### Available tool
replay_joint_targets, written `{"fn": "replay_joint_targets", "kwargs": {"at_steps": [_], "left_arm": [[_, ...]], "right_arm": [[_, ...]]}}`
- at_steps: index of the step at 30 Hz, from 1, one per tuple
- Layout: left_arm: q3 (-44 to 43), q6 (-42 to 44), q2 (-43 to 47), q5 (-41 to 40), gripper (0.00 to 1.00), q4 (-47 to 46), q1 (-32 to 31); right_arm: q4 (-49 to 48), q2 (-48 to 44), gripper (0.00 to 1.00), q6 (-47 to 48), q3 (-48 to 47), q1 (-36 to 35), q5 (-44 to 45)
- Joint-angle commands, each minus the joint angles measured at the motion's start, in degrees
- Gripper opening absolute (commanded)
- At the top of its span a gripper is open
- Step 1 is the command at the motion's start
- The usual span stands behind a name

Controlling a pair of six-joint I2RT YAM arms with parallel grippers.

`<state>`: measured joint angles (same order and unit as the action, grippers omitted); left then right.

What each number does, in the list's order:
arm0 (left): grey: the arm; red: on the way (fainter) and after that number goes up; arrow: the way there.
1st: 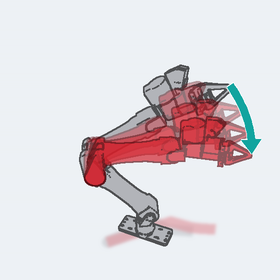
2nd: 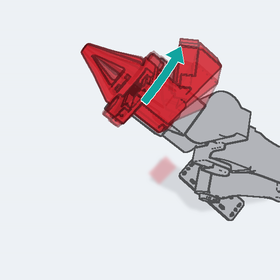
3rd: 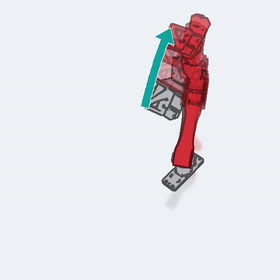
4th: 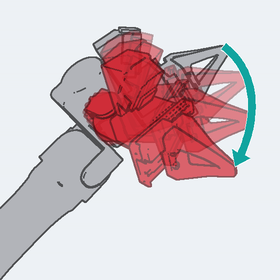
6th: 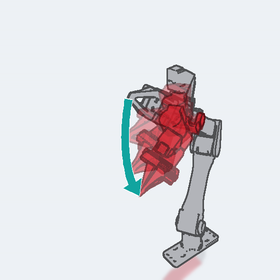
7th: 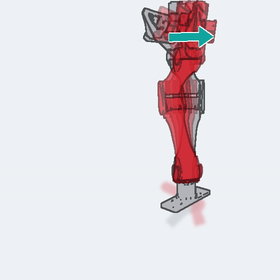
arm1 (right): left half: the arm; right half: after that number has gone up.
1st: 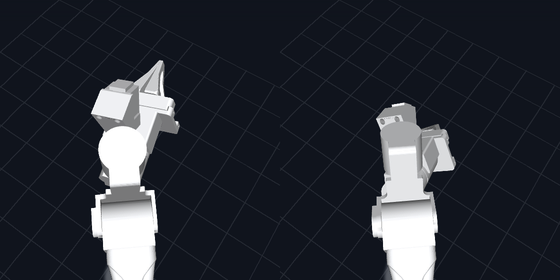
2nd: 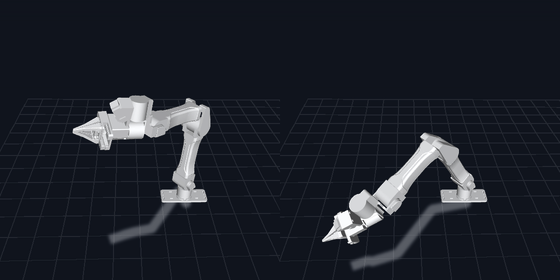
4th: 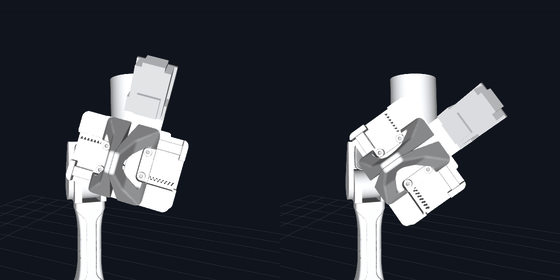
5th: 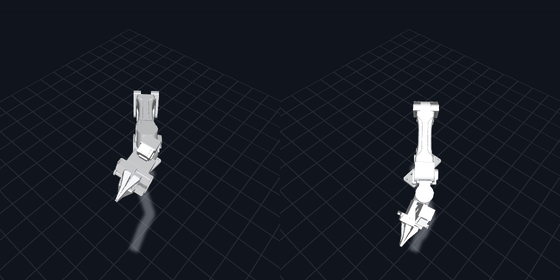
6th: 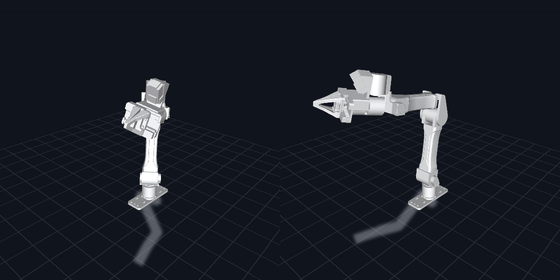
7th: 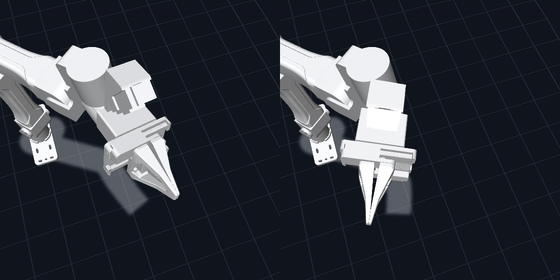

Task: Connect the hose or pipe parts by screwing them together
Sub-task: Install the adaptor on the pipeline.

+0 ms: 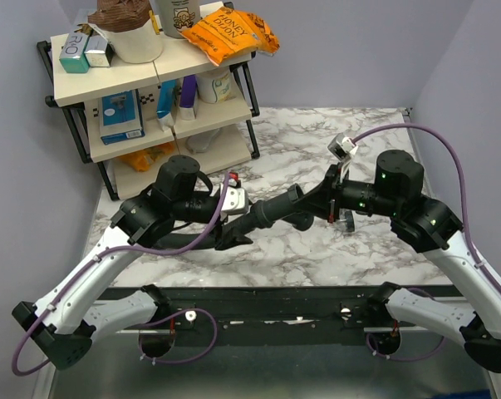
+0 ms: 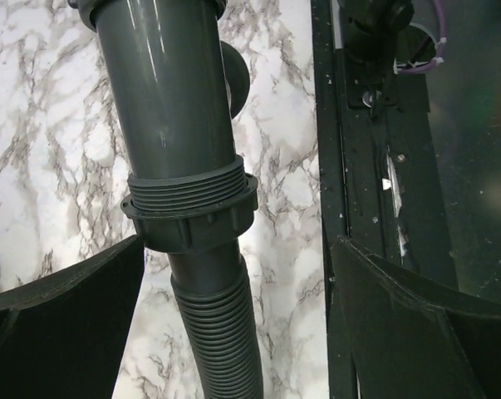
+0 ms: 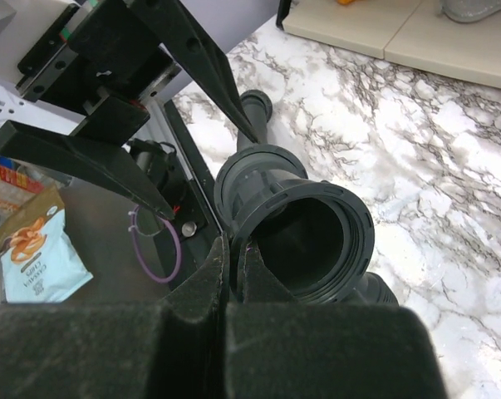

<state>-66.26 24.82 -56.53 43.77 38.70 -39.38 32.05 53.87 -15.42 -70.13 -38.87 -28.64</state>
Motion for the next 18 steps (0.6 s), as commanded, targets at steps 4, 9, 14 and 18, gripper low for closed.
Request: {"fn": "replay_joint_targets", "kwargs": {"at_steps": [4,9,14,18], "left_arm": [[-1.06,-2.21,-3.67,5.89,0.99,-1.42,0.35],[-0.89,-6.97,-6.13,6.16,0.99,-6.43,0.44],[-2.47,-7.59,-7.98,8.0,0.99,-5.65,0.44],[-2.38,-7.77,-8.07,8.53,0.99,-6.0,0.44]], "right_arm": [[-3.93,-2.19,0.01,2.76,-2.38,0.29,-5.72],[-4.1,-2.28,0.01,3.55,-3.0,0.2,-6.86],[-4.37,-2.01,0.01,4.08,-3.35,0.2,-6.43],[-4.72,-1.84,0.01,3.99,-3.35,0.2,-6.69]]}}
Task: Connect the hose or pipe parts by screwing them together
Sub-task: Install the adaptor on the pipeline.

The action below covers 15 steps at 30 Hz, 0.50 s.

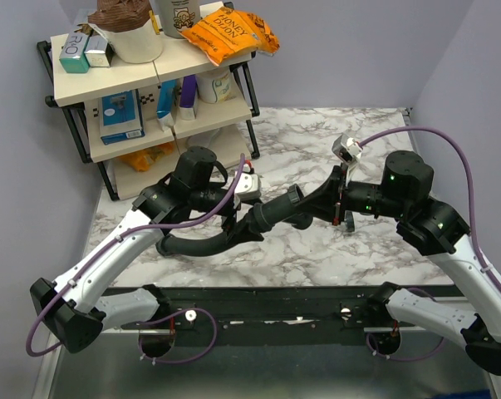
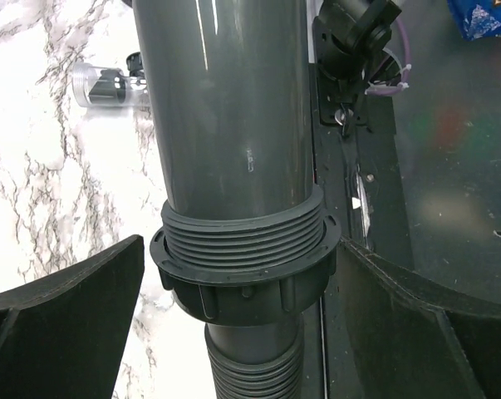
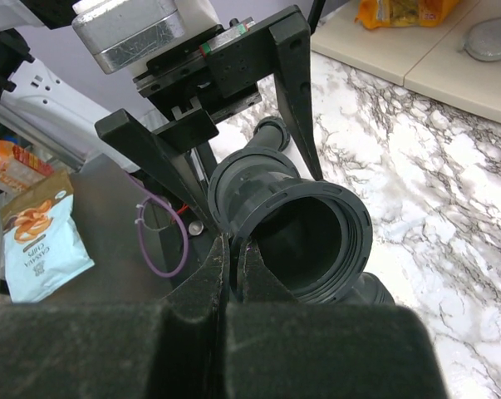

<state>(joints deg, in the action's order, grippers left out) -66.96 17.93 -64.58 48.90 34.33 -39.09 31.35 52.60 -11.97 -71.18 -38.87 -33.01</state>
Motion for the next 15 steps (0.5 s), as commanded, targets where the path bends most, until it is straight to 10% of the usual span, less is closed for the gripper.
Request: {"fn": "replay_joint_targets", "kwargs": {"at_steps": [1,9,15], "left_arm": [[-1.68,-0.88,-0.02,3.65,0.99,-1.63,0.16],[-1.86,-1.23,-0.99,4.27,0.98,-2.16,0.16],[-1.95,-3.16,-1.34,2.7,0.49,-4.18,0.16]], "right_arm": [[-4.19,-0.48,0.01,0.54,-2.13,0.11,-2.32],[-4.99,-0.3,0.01,0.63,-2.65,0.02,-2.67],[-6.3,-0.39,0.01,-0.34,-1.78,-0.33,-2.84]]}}
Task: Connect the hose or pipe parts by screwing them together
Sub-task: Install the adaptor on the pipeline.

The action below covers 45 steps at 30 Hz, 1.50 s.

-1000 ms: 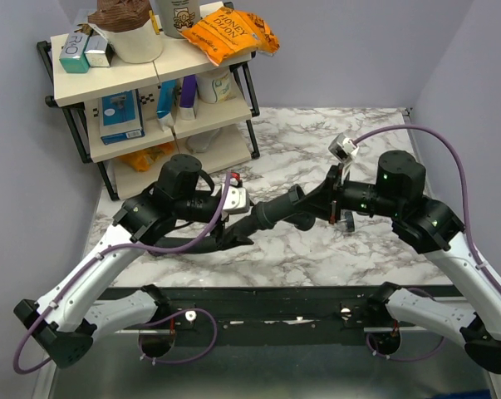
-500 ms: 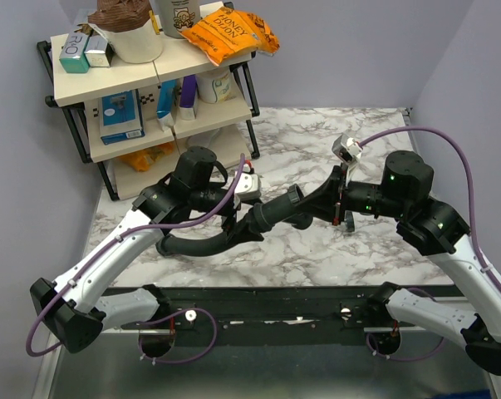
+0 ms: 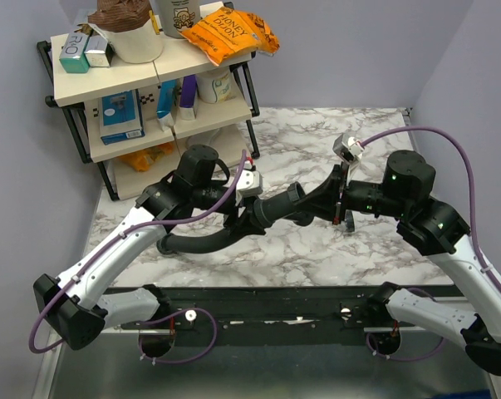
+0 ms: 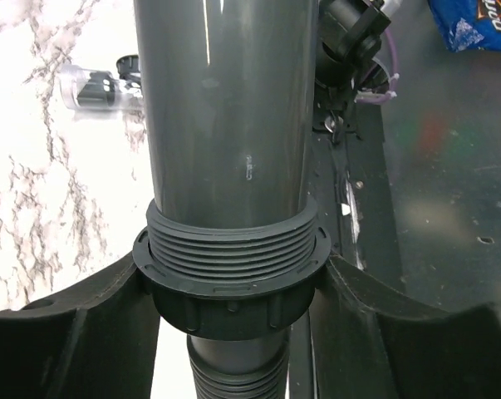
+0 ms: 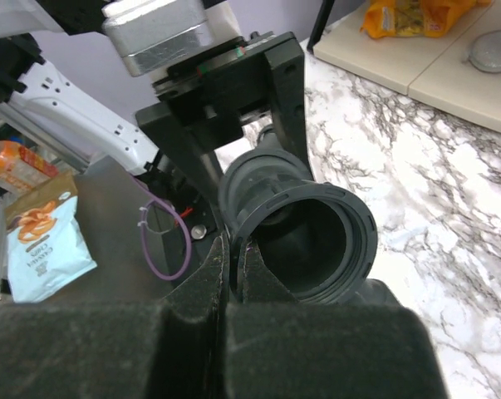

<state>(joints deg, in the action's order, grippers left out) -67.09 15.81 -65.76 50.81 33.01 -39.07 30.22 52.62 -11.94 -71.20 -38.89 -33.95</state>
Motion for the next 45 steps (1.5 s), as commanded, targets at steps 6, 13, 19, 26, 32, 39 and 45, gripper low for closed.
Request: {"fn": "replay_joint_targets", "kwargs": {"at_steps": [6,13,19,26,32,39,45], "left_arm": [[-3.31,-3.07,-0.51,-1.76,0.27,-4.63,0.13],[-4.8,-5.53,0.28,-8.34,0.11,-9.36,0.13],[-4.45,-2.11,1.42,-17.31,0.0,-12.1,-0.13],[-2.0,5.09,5.19,-23.82,0.0,-15.78,-2.67],[3.53,19.76,9.14,-35.65,0.0,-21.05,-10.83],[13.37,32.26,11.97,-52.97,0.0,-32.74,-18.75],[15.23,33.49,12.76,-58.18,0.0,-38.46,-20.17]], "right_arm": [[-6.75,-0.5,0.01,-2.11,0.79,-1.27,-0.68],[-8.07,-1.56,0.01,-7.21,6.15,-1.54,8.1],[-8.33,-1.03,0.01,-13.01,7.92,-1.53,10.31],[-6.41,-1.03,0.01,-19.08,6.6,-1.54,8.29],[1.23,2.65,0.01,-24.26,1.95,-1.54,8.03],[3.44,5.21,0.01,-31.64,0.62,-1.54,7.24],[3.1,5.48,0.01,-37.43,3.17,-1.27,5.05]]}}
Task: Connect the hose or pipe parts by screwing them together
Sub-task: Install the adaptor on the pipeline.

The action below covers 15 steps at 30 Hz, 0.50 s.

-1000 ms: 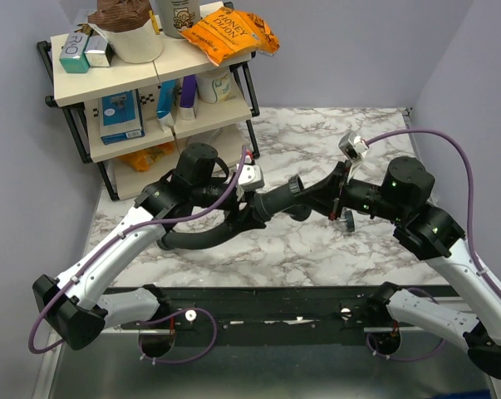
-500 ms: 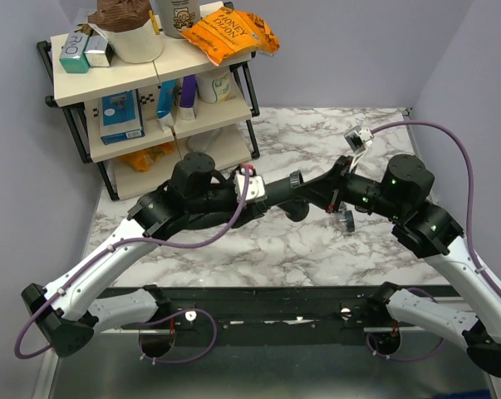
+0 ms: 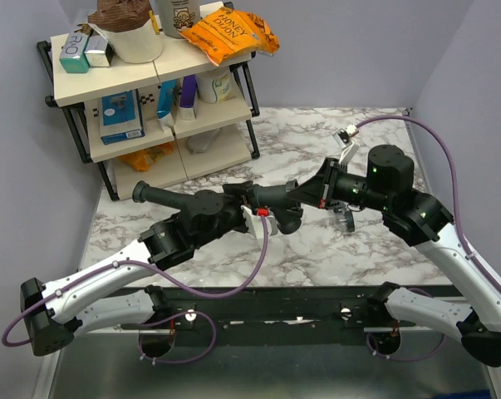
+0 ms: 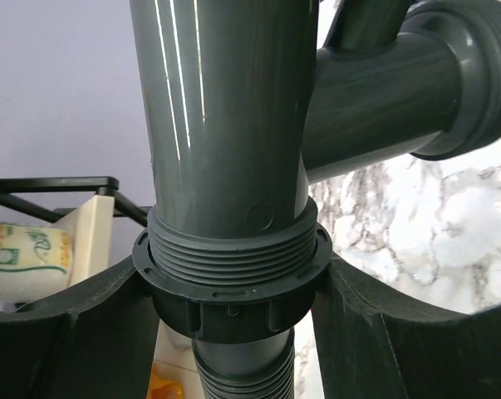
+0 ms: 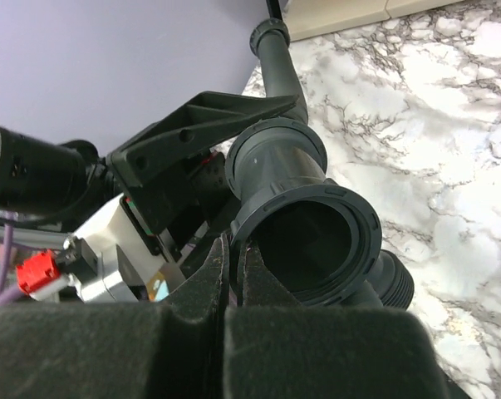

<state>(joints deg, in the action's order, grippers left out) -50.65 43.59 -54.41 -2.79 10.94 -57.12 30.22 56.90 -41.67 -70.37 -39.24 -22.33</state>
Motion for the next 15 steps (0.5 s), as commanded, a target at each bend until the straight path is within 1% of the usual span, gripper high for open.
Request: {"fn": "replay_joint_targets", "kwargs": {"at_steps": [1,5,11,12,15], "left_arm": [[-1.12,5.54,1.41,-5.81,0.0,-17.17,-2.55],[-1.11,4.05,1.59,-7.85,0.0,-17.79,-3.08],[-0.41,0.53,3.43,-8.02,0.0,-17.97,-3.96],[-0.32,-0.08,3.61,-8.11,0.0,-17.88,-4.05],[0.03,-1.67,4.14,-8.81,0.0,-17.88,-3.96]], "right_arm": [[2.75,1.45,0.01,-8.42,3.12,-0.66,-7.29],[2.65,1.37,0.01,-10.71,3.92,0.13,-9.23],[6.6,1.98,0.28,-7.82,0.59,1.54,-7.99],[7.13,2.16,0.43,-7.2,-0.98,1.54,-7.47],[8.36,2.51,0.6,-5.62,-3.62,1.54,-6.6]]}}
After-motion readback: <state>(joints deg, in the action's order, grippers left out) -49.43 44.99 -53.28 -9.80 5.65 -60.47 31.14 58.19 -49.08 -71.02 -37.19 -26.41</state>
